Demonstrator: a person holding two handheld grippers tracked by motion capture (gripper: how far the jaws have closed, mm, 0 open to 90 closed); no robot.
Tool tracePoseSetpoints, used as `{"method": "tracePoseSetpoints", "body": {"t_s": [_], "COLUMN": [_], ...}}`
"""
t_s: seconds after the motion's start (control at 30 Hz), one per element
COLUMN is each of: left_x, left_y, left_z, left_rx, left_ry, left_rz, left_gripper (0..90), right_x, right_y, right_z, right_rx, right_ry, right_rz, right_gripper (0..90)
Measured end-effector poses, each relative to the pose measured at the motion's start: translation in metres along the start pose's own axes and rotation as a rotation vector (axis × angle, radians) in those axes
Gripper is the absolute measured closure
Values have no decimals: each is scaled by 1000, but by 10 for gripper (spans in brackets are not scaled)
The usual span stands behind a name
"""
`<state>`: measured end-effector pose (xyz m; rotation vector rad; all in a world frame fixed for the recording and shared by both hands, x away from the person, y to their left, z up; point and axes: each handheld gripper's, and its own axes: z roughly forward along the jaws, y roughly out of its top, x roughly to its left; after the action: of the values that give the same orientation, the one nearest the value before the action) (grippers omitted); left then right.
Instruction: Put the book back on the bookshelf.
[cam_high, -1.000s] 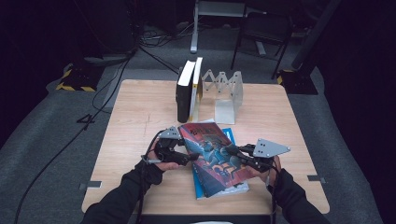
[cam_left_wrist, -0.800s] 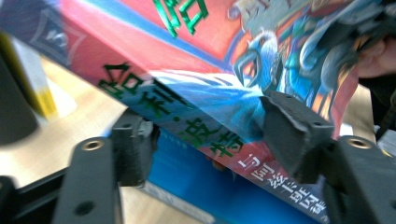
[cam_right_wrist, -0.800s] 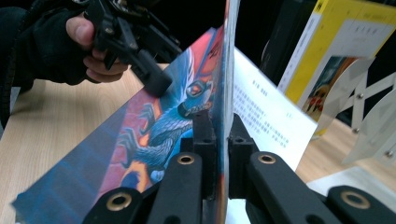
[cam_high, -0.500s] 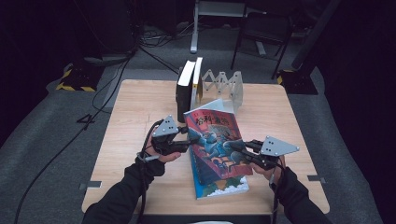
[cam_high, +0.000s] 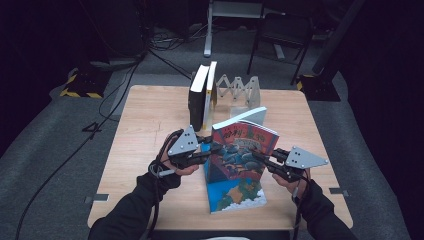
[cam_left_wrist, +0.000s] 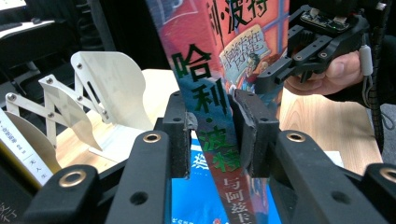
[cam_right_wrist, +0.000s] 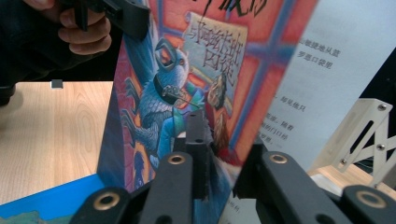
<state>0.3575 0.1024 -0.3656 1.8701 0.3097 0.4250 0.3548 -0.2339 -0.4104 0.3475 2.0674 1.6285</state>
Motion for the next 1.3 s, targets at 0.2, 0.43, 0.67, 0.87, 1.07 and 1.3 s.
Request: {"method": "tracePoseSetpoints", "body": {"t_s": [0.2,0.43,0.67,0.87,1.07,1.3], "left_x": [-7,-18,-19,-25,-32,-37], "left_y": [-5,-6,-11,-24,-36,-43], "left_z": [-7,-11,-7,4,13,24], "left_rx": [-18,-25,-35,28,93,76], "left_ry": [-40,-72,-145,-131,-96,-67], "left_rz": [10,29,-2,-1,16,-9], "left_gripper": [703,723,718,697,686,654], "right_x": [-1,-18,-21,-15,-16,-15], "right_y": [-1,-9,-12,-11,-11,-10], "right_z": [-5,-19,-7,-1,-6,-8], "right_rx": [-10,-37,15,38,22,26], "right_ry": [-41,-125,-57,-21,3,0], "right_rz": [16,95,102,81,108,98], "right_gripper": [633,418,383,420,466,489]}}
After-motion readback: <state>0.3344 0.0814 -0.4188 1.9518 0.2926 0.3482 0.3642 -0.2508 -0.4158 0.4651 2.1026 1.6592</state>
